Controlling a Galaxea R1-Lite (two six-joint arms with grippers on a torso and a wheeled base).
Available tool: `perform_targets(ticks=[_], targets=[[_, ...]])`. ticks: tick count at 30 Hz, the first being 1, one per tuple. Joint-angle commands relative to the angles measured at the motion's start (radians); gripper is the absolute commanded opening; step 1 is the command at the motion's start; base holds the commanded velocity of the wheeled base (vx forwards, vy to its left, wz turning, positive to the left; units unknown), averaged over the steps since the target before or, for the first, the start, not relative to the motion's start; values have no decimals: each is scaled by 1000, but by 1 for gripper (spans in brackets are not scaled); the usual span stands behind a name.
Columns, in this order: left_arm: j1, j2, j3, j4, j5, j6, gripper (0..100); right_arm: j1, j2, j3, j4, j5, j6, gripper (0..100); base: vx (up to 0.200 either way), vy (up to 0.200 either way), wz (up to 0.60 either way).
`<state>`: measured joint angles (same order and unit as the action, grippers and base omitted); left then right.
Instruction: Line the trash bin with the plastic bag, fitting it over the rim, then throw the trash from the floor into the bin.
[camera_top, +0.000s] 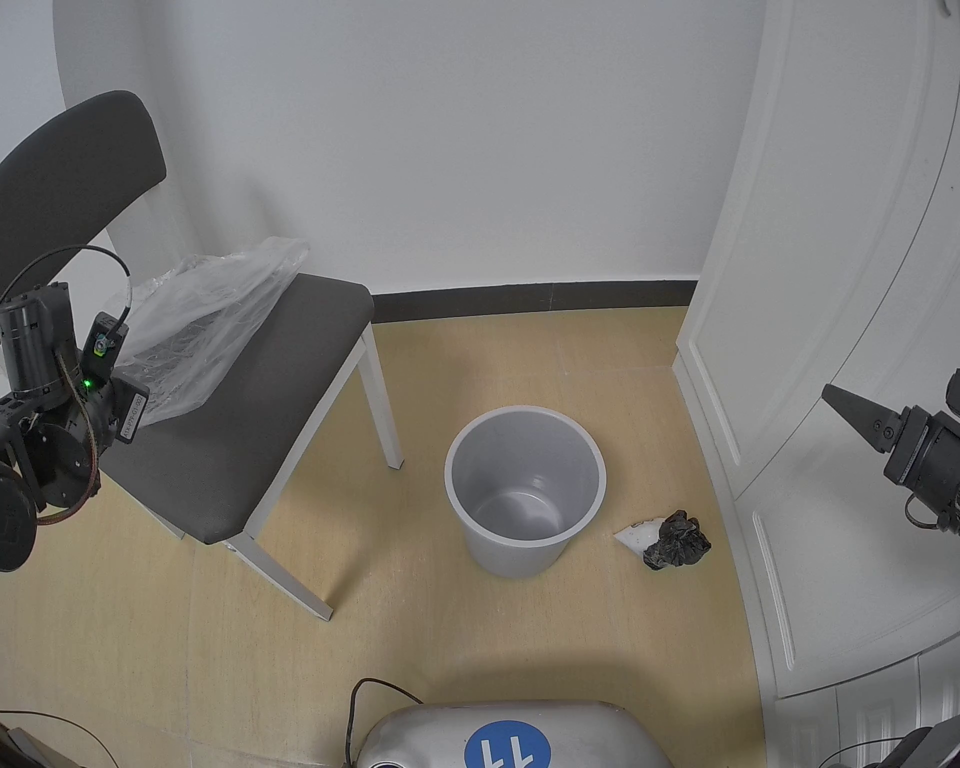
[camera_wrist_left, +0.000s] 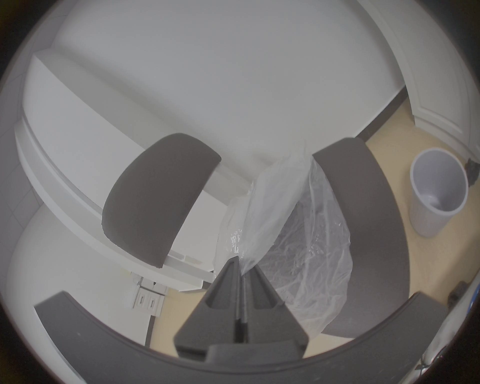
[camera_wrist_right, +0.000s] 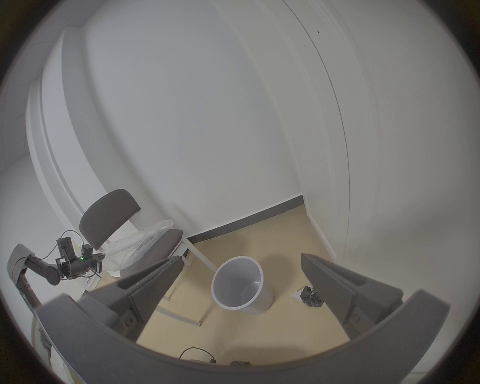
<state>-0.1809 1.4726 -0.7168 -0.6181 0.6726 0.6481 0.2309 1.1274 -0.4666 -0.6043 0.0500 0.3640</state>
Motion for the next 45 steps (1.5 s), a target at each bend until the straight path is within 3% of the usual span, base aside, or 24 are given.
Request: perform_targets(ticks=[1,15,23,32,34,41,45], targets=[[-26,-31,-1,-14,-14,-8,0,5,20,5,-5,1,1,100,0,0,0],[-60,-63,13,-92,-182,-91,0,5,-60,8,6,-4,-16,100,0,0,0],[-60,-136,73,-94,-284,-97,0,5,-40,-10,8,-2,-91,100,0,0,0],[-88,-136,103,-118,-301,-212,0,36,51,-116,4,-42,-116,100,0,0,0],[-124,-115,177,-264,-301,-272,0,93,31,-104,8,-65,-106,100,0,0,0],[-167,-17,287,-545,-304,-352,0,226,43,-66,-3,-188,-117,100,0,0,0],[-226,17,286,-686,-312,-352,0,306,37,-66,-5,-271,-137,100,0,0,0]])
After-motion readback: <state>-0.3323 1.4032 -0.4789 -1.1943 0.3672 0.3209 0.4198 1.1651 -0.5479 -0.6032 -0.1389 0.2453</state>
